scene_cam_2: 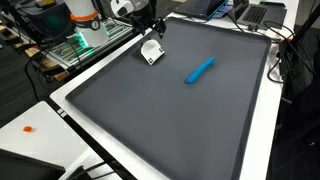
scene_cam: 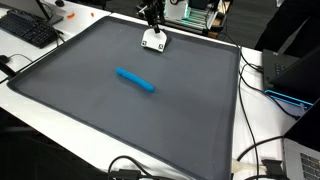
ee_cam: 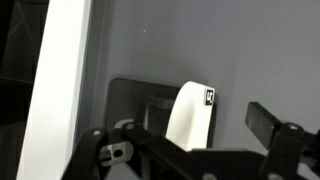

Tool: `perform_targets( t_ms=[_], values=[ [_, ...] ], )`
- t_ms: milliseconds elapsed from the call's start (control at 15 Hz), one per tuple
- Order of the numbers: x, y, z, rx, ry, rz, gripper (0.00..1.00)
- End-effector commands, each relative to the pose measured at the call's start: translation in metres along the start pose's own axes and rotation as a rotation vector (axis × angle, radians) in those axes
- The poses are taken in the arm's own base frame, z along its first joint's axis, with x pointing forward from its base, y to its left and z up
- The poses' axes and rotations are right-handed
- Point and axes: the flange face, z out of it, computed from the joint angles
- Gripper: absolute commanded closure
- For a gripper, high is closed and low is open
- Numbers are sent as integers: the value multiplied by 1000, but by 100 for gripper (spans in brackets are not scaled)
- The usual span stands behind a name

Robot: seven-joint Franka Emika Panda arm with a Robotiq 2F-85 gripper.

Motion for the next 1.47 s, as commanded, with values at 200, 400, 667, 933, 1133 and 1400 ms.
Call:
perform_targets(
  t_ms=[200, 400, 667, 933, 1133, 1400],
  values=[
    [5, 9, 12, 29, 12, -62, 0],
    [6, 9, 17, 46, 29, -85, 0],
    [7, 6, 23, 66, 79, -108, 0],
    [6, 4, 29, 74, 112, -116, 0],
    [5, 2, 31, 85, 136, -120, 0],
    [6, -3, 33, 118, 193, -125, 0]
  ],
)
